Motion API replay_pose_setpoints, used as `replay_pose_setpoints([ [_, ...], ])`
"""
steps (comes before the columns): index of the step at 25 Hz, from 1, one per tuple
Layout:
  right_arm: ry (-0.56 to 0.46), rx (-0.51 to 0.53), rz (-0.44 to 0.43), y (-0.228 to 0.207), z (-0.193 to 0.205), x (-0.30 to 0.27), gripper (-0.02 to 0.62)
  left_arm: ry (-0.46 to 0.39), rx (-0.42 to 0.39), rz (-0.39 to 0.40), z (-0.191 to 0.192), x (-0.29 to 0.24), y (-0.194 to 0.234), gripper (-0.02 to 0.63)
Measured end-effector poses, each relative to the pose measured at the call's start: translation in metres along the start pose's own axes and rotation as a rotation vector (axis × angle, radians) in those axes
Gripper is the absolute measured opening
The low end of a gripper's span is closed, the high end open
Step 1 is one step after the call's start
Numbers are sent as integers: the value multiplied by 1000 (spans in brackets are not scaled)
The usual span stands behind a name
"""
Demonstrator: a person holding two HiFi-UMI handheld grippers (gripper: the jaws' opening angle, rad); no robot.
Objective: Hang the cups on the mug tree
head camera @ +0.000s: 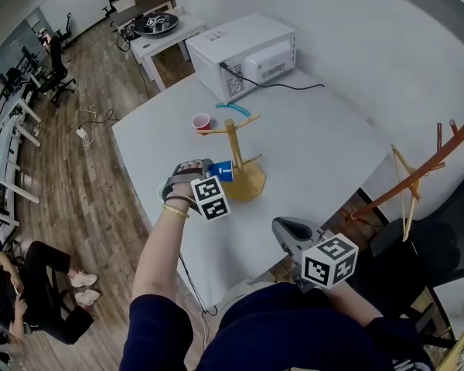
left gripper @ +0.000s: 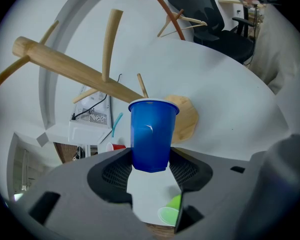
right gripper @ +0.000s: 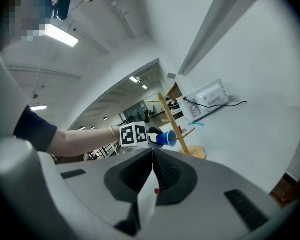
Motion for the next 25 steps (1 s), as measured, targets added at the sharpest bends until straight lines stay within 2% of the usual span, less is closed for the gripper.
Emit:
replay_pose_setpoints([
  [25,3,8,-16,0,2,5,29,-10,-14,16,-12,2,-12,244],
])
Point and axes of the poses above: the fingertips, and each gripper's own axes: x backward along the fingers, y to its left, z out of its underside, the point moved 2 cm from there along x, backward along the fingers, and after that the axes turned 10 degrees about z, right-handed, at the moved point
